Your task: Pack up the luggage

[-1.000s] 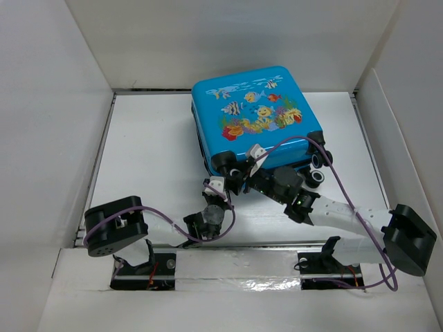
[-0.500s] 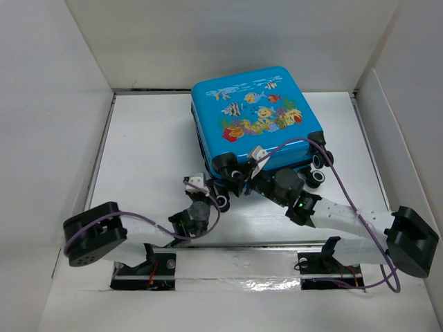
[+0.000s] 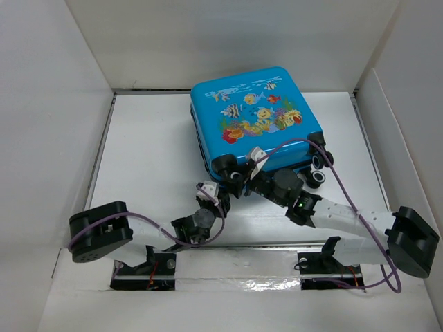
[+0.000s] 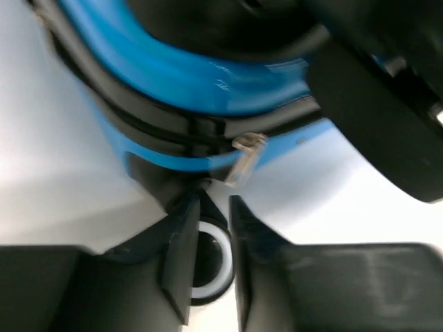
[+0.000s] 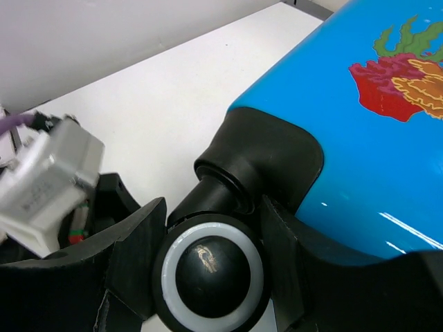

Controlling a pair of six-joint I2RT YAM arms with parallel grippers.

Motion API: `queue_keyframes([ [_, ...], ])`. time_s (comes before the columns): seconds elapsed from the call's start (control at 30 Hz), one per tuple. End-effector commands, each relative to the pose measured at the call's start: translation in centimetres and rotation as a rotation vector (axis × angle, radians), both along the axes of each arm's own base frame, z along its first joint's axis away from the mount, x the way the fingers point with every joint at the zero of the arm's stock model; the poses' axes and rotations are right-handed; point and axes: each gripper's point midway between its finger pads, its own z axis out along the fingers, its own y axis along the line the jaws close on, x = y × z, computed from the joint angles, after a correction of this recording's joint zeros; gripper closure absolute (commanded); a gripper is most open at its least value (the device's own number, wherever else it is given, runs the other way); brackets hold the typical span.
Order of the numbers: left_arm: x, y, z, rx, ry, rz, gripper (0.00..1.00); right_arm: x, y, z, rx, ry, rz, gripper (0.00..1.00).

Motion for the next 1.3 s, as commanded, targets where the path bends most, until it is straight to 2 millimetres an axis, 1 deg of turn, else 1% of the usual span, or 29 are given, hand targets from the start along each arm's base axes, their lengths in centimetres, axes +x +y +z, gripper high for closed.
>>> queue_keyframes([
  [0.0, 0.2, -2.7, 2.6, -0.096, -0.028, -0.035, 0.73, -1.6, 2.1, 5.7, 0.128, -0.085, 0.103, 1.0],
  [0.03, 0.3, -2.9, 2.7, -0.099, -0.031, -0.037, 0.66, -1.6, 2.2, 5.9, 0.132, -0.087, 0.108, 1.0],
  [0.07, 0.4, -3.2, 3.2, -0.108, -0.039, -0.039, 0.63, -1.7, 2.4, 5.8, 0.127, -0.086, 0.117, 1.0],
  [0.2, 1.2, -3.8, 4.4, -0.105, -0.082, -0.012, 0.59, -2.0, 3.1, 5.7, 0.129, -0.081, 0.153, 1.0],
  [0.3, 1.8, -4.3, 5.1, -0.12, -0.117, 0.014, 0.59, -2.3, 3.5, 5.8, 0.139, -0.078, 0.18, 1.0],
  [0.33, 2.3, -3.8, 5.1, -0.101, -0.13, 0.061, 0.61, -2.4, 3.5, 5.9, 0.143, -0.078, 0.186, 1.0],
  [0.37, 2.8, -3.9, 5.7, -0.11, -0.138, 0.094, 0.63, -2.6, 3.6, 5.9, 0.143, -0.077, 0.194, 1.0],
  [0.4, 3.1, -3.8, 5.3, -0.093, -0.138, 0.127, 0.65, -2.7, 3.6, 5.9, 0.144, -0.074, 0.197, 1.0],
  [0.43, 3.5, -3.3, 5.4, -0.078, -0.149, 0.167, 0.7, -3.1, 3.7, 6.0, 0.148, -0.074, 0.206, 1.0],
  [0.47, 4.0, -3.1, 5.7, -0.082, -0.157, 0.197, 0.73, -3.1, 3.7, 6.0, 0.149, -0.075, 0.208, 1.0],
  [0.5, 4.2, -2.8, 5.9, -0.097, -0.163, 0.226, 0.75, -3.2, 3.7, 6.0, 0.149, -0.075, 0.21, 1.0],
  [0.53, 4.4, -2.2, 6.3, -0.117, -0.17, 0.267, 0.8, -3.2, 3.7, 5.9, 0.146, -0.073, 0.21, 1.0],
  [0.57, 4.4, -1.9, 6.5, -0.113, -0.182, 0.269, 0.82, -3.6, 3.9, 5.9, 0.146, -0.074, 0.22, 1.0],
  [0.6, 4.4, -1.9, 7.5, -0.16, -0.199, 0.27, 0.83, -3.6, 3.8, 5.9, 0.147, -0.071, 0.22, 1.0],
  [0.7, 4.4, -1.5, 8.4, -0.172, -0.216, 0.287, 1.0, -3.6, 3.6, 5.3, 0.147, -0.062, 0.212, 1.0],
  [0.8, 4.2, -0.5, 8.7, -0.171, -0.227, 0.301, 1.0, -3.5, 3.4, 5.0, 0.146, -0.06, 0.199, 1.0],
  [0.87, 4.1, 0.3, 8.6, -0.164, -0.227, 0.321, 1.0, -3.5, 3.2, 4.7, 0.143, -0.055, 0.195, 1.0],
  [0.97, 3.7, 2.1, 8.4, -0.167, -0.232, 0.348, 1.0, -3.4, 2.8, 4.4, 0.141, -0.05, 0.178, 1.0],
  [1.0, 3.7, 3.0, 8.4, -0.169, -0.232, 0.36, 1.0, -3.3, 2.6, 4.4, 0.144, -0.052, 0.167, 1.0],
  [1.03, 3.8, 3.3, 8.3, -0.179, -0.231, 0.358, 1.0, -3.3, 2.5, 4.4, 0.143, -0.051, 0.163, 1.0],
  [1.1, 3.5, 3.4, 8.0, -0.17, -0.22, 0.325, 1.0, -3.2, 2.4, 4.1, 0.138, -0.044, 0.155, 1.0],
  [1.13, 3.3, 2.8, 7.9, -0.169, -0.218, 0.281, 1.0, -3.2, 2.3, 4.0, 0.135, -0.044, 0.15, 1.0],
  [1.17, 3.2, 2.5, 7.7, -0.194, -0.203, 0.265, 1.0, -3.2, 2.3, 4.0, 0.136, -0.042, 0.149, 1.0],
  [1.2, 3.0, 2.3, 7.2, -0.18, -0.192, 0.24, 1.0, -3.1, 2.2, 3.9, 0.133, -0.039, 0.146, 1.0],
  [1.27, 2.2, 0.4, 6.8, -0.211, -0.167, 0.124, 1.0, -3.1, 2.2, 3.8, 0.129, -0.039, 0.145, 1.0],
])
